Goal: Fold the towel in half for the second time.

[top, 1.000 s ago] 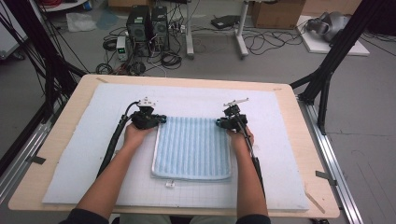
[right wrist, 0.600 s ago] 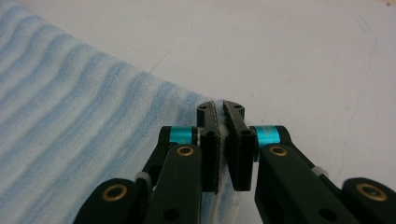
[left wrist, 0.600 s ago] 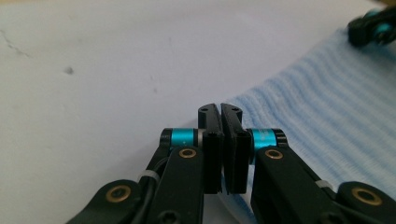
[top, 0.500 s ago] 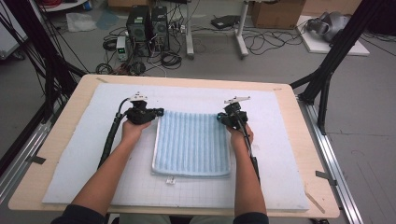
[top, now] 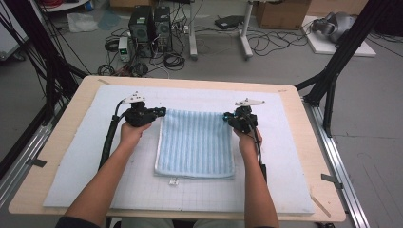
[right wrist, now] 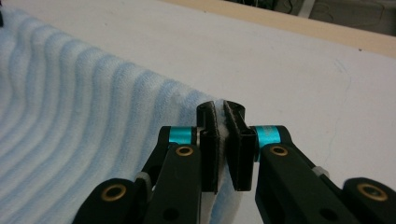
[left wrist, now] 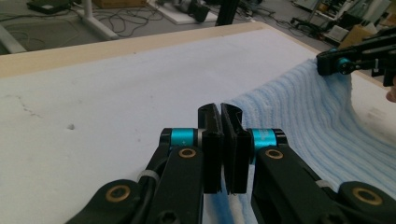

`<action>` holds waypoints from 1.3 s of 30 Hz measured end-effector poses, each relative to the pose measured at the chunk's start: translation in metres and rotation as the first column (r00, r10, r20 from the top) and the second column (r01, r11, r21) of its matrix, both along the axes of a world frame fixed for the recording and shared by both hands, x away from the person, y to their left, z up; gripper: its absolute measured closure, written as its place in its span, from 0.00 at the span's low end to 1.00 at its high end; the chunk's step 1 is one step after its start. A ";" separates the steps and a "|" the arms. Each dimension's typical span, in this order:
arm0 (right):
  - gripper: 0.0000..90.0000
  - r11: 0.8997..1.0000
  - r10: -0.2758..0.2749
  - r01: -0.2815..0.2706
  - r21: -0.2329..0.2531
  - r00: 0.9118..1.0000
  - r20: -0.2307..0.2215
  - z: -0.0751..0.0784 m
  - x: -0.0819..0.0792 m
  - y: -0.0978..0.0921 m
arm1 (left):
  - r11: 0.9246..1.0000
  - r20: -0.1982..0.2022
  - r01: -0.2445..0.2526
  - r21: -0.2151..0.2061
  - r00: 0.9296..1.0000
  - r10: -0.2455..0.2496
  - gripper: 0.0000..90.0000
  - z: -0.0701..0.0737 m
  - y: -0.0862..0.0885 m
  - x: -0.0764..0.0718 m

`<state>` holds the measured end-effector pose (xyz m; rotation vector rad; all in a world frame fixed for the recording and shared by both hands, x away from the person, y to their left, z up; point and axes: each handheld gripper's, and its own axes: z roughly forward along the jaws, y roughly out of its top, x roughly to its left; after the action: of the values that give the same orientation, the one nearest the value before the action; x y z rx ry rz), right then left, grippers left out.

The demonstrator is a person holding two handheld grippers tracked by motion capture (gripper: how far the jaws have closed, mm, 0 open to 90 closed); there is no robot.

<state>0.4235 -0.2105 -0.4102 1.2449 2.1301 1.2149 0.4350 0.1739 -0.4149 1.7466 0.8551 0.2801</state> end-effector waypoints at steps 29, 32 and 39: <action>0.94 0.983 0.155 -0.165 0.081 0.981 0.120 0.027 -0.065 -0.013 | 0.992 0.093 0.067 -0.106 0.994 -0.058 0.96 0.015 0.019 -0.071; 0.94 0.981 0.170 -0.180 0.068 0.975 0.142 0.027 -0.075 -0.013 | 0.992 0.103 0.079 -0.098 0.992 -0.068 0.96 0.014 0.020 -0.081; 0.94 0.977 0.180 -0.194 0.088 0.973 0.142 0.014 -0.097 -0.017 | 0.992 0.116 0.108 -0.065 0.988 -0.100 0.96 0.005 0.018 -0.104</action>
<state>0.3269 -0.2277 -0.3964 0.9888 2.1493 1.4591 0.3314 0.1922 -0.4094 1.6866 0.6822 0.2724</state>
